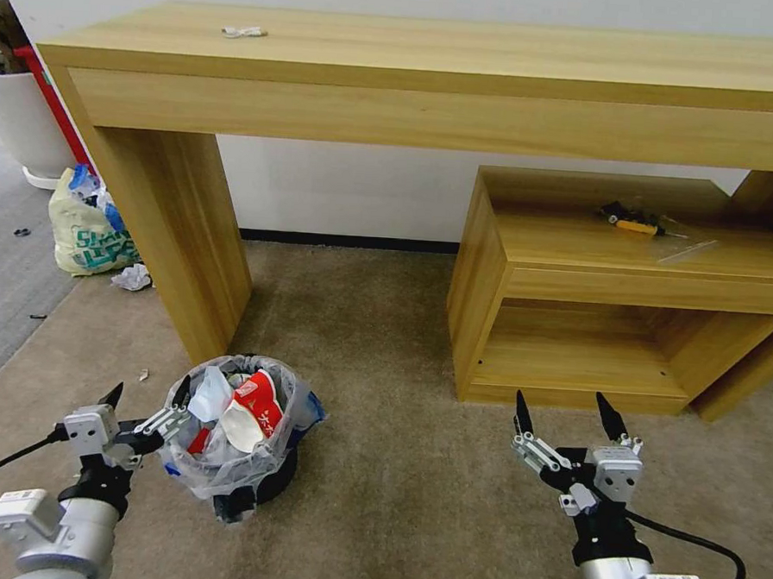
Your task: Pick up the trash bin and place the garbage on the floor into it.
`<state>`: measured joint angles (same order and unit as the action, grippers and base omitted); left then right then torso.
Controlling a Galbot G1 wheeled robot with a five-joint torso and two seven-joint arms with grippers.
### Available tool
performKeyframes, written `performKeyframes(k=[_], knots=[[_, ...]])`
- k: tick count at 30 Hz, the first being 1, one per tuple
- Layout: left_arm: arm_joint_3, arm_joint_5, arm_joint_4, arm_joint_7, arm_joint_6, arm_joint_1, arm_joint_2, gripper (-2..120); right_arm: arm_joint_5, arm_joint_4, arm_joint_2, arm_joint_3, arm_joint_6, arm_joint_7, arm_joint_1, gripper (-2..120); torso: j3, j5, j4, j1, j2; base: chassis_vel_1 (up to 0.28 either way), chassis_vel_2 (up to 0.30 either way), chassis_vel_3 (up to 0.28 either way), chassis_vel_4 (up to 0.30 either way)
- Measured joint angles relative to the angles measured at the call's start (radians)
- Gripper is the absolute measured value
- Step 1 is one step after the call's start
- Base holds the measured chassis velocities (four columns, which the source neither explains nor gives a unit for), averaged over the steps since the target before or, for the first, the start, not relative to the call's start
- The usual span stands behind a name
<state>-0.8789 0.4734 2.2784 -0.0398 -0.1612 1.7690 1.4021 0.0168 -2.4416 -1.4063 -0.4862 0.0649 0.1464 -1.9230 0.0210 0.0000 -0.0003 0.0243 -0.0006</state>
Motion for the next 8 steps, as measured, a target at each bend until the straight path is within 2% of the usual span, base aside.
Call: performKeyframes(k=[8], knots=[[0.000, 0.001, 0.000, 0.000, -0.002, -0.002, -0.003, 100, 0.001, 0.000, 0.001, 0.000, -0.001, 0.000, 0.002, 100, 0.000, 0.0000, 0.0000, 0.000, 0.000, 0.000, 0.000, 0.000, 0.000]])
